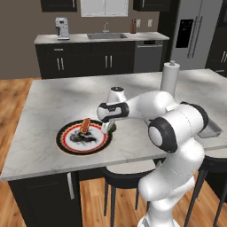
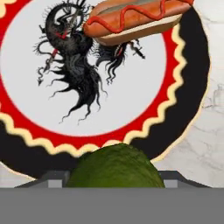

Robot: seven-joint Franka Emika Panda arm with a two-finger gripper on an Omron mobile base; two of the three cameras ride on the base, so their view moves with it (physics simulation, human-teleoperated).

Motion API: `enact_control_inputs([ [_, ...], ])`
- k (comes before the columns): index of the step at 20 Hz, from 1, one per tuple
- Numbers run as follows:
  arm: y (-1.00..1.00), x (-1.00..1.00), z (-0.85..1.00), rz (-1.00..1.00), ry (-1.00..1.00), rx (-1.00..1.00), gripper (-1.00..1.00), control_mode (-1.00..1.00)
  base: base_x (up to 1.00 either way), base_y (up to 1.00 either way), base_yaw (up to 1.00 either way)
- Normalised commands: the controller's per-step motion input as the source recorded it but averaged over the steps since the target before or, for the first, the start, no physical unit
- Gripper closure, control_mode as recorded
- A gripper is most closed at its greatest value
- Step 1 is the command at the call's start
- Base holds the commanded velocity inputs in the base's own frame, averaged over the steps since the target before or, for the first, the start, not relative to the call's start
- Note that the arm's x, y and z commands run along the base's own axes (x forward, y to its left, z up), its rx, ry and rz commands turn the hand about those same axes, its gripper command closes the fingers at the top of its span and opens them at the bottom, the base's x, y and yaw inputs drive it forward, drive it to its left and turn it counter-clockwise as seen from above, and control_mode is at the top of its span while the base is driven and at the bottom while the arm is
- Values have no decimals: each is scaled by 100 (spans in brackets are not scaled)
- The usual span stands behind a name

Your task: Place one cooked food and one vegetable from the large plate to each tupperware container.

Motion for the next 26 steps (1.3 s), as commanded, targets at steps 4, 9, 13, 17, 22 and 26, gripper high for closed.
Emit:
enact_control_inputs([
  [4,-75,-35,79,-15,-2,0,100,-100,0,0,0],
  [9,-81,-12,100,-21,0,0,100,-100,0,0,0],
  [13,-100,-15,77,-22,0,0,100,-100,0,0,0],
  [17,-100,-25,14,-28,0,0,100,-100,0,0,0],
  [22,-100,-21,0,-31,0,0,100,-100,0,0,0],
  [26,-100,0,0,-25,2,0,100,-100,0,0,0],
])
